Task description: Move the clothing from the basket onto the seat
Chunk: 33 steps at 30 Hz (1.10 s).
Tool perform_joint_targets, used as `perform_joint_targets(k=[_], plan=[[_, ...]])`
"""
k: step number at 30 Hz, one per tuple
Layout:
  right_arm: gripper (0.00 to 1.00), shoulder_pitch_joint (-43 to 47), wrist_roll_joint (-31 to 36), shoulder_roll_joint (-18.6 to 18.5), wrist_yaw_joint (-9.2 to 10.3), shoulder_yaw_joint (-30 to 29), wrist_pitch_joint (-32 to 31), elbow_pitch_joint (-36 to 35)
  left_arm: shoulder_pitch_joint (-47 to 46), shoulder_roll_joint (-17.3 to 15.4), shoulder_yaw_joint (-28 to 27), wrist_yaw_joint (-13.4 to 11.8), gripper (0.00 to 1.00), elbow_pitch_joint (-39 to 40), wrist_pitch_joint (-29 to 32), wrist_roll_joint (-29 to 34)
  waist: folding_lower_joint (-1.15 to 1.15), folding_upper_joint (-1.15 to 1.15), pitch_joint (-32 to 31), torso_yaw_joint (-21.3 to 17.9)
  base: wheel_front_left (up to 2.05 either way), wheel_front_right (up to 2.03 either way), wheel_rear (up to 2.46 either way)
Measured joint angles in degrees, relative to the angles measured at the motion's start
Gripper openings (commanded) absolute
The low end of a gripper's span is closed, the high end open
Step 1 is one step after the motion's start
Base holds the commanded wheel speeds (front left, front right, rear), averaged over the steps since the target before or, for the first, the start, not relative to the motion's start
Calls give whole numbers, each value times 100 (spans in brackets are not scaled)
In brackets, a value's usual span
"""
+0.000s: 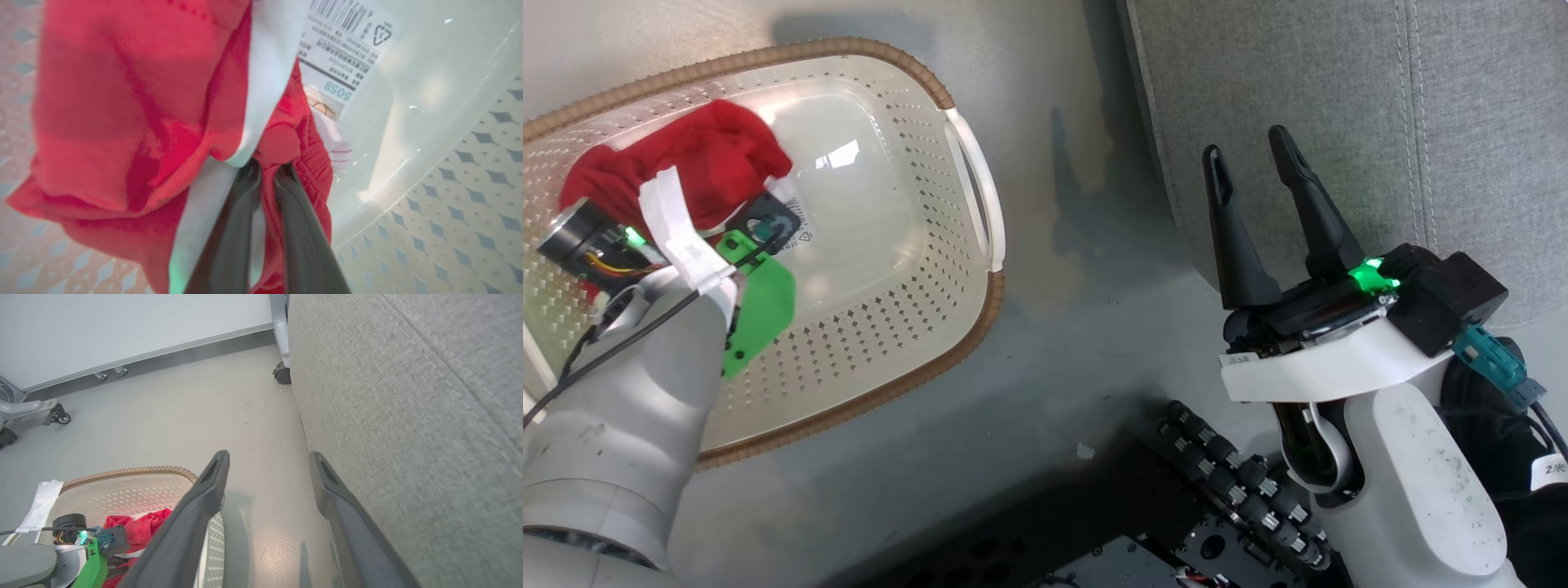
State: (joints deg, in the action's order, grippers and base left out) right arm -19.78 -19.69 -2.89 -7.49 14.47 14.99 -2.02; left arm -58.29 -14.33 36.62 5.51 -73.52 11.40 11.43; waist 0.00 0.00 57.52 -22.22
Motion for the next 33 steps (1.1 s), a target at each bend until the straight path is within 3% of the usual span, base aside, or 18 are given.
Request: perform_joint_targets(k=[13,24,33], plan=[[100,94,421,4,0,-294,1,178,320,581,-275,113,0,209,-1523,-750,0,0,-679,290,0,0,0],[100,444,760,9,0,-530,-124,277,816,1022,-508,179,0,526,-2413,-1532,0,0,-1609,661,0,0,0],[100,808,883,9,0,-672,-485,124,1442,1124,-500,187,0,1782,-2617,-2451,0,0,-2468,959,0,0,0]])
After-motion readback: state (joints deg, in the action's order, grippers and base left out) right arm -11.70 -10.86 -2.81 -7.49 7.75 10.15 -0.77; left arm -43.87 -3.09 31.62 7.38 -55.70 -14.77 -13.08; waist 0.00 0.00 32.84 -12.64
